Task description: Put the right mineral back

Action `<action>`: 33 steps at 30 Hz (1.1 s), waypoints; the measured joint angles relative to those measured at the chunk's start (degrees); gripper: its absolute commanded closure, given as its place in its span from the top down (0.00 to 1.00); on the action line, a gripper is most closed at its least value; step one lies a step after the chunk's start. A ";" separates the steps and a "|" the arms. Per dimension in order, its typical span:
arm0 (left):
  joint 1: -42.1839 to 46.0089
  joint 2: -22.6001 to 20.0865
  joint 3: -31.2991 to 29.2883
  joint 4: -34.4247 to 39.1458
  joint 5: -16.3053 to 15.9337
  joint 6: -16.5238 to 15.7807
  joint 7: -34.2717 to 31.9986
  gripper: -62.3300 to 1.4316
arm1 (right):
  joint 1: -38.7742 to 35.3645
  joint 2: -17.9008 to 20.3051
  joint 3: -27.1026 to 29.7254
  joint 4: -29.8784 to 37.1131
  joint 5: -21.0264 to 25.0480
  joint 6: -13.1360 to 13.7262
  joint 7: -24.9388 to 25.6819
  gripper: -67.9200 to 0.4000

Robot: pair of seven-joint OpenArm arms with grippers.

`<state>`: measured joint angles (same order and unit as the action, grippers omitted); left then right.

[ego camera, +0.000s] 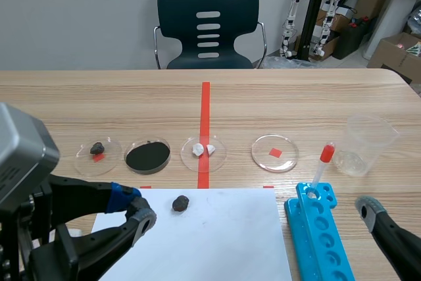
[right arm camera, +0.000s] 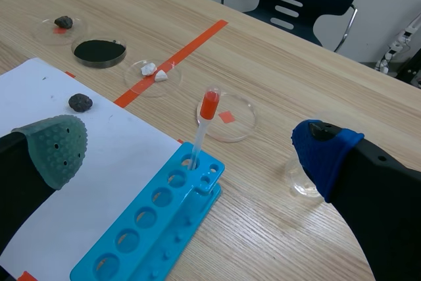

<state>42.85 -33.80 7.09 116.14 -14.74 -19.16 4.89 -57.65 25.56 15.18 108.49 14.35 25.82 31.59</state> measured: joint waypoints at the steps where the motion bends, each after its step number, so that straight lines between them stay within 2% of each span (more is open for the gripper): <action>1: 0.00 0.00 0.00 0.00 1.14 0.00 0.00 0.23 | 0.00 0.00 0.00 0.00 0.00 0.00 0.00 1.00; 18: 0.00 0.00 0.00 0.00 1.49 -0.02 4.09 0.23 | 0.00 0.00 0.00 0.00 0.00 0.00 0.00 1.00; 33: 0.00 0.33 0.24 0.00 1.29 0.00 4.50 0.23 | 0.00 0.00 0.00 0.00 0.00 0.00 0.00 1.00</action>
<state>42.85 -33.47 7.33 116.14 -13.45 -19.16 9.39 -57.65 25.56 15.18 108.49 14.35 25.82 31.59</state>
